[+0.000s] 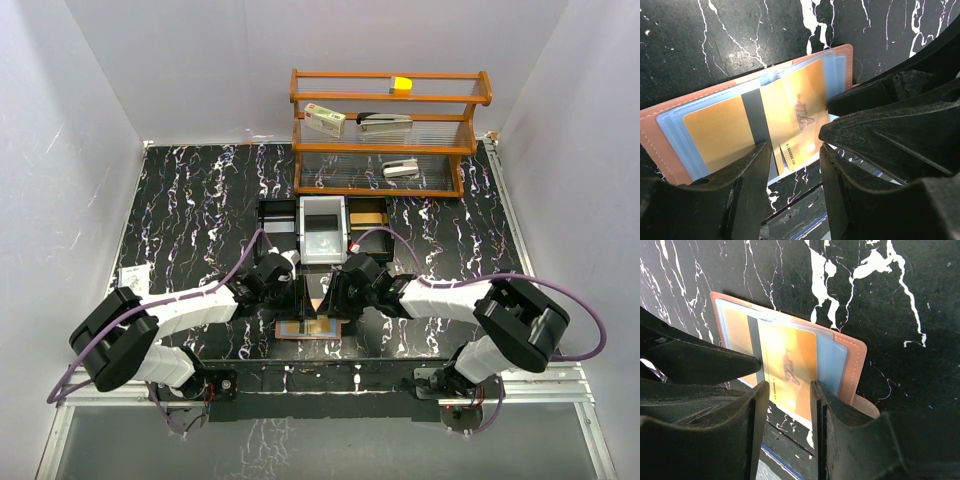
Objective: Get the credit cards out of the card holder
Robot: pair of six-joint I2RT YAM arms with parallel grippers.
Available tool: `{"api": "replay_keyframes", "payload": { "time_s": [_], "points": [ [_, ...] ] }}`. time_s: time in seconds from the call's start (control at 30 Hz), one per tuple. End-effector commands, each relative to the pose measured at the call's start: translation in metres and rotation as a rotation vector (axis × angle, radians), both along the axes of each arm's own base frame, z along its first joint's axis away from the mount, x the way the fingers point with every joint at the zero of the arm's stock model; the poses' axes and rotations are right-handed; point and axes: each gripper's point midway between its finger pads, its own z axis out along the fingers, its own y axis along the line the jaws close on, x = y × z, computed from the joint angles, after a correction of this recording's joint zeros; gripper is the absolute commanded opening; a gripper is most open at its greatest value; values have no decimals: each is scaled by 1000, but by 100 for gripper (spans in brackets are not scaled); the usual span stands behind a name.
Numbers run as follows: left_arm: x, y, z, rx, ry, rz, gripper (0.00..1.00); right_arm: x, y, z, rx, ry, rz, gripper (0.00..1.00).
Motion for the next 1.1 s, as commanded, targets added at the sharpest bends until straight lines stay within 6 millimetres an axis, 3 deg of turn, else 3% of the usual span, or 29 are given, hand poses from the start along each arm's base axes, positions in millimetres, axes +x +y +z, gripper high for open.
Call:
{"api": "replay_keyframes", "payload": {
  "time_s": [0.0, 0.3, 0.43, 0.63, 0.9, 1.07],
  "points": [
    [-4, 20, -17, 88, 27, 65, 42, -7, -33, -42, -182, 54, -39, 38],
    [-4, 17, -20, 70, 41, 85, 41, -3, -35, -33, -174, 30, -62, 38],
    [-3, 0, -8, -19, 40, 58, 39, -6, -37, -35, -169, 37, -64, 39],
    [-12, -12, -22, -28, 143, 37, 37, -7, -38, -35, -168, 38, -65, 44],
    [-15, -17, -19, -58, 128, -15, 39, 0, -27, -9, -79, -40, -43, 53],
    [-3, -12, 3, -45, 40, 0, 39, 5, -10, 22, 29, -119, 6, 45]
  ]
}}
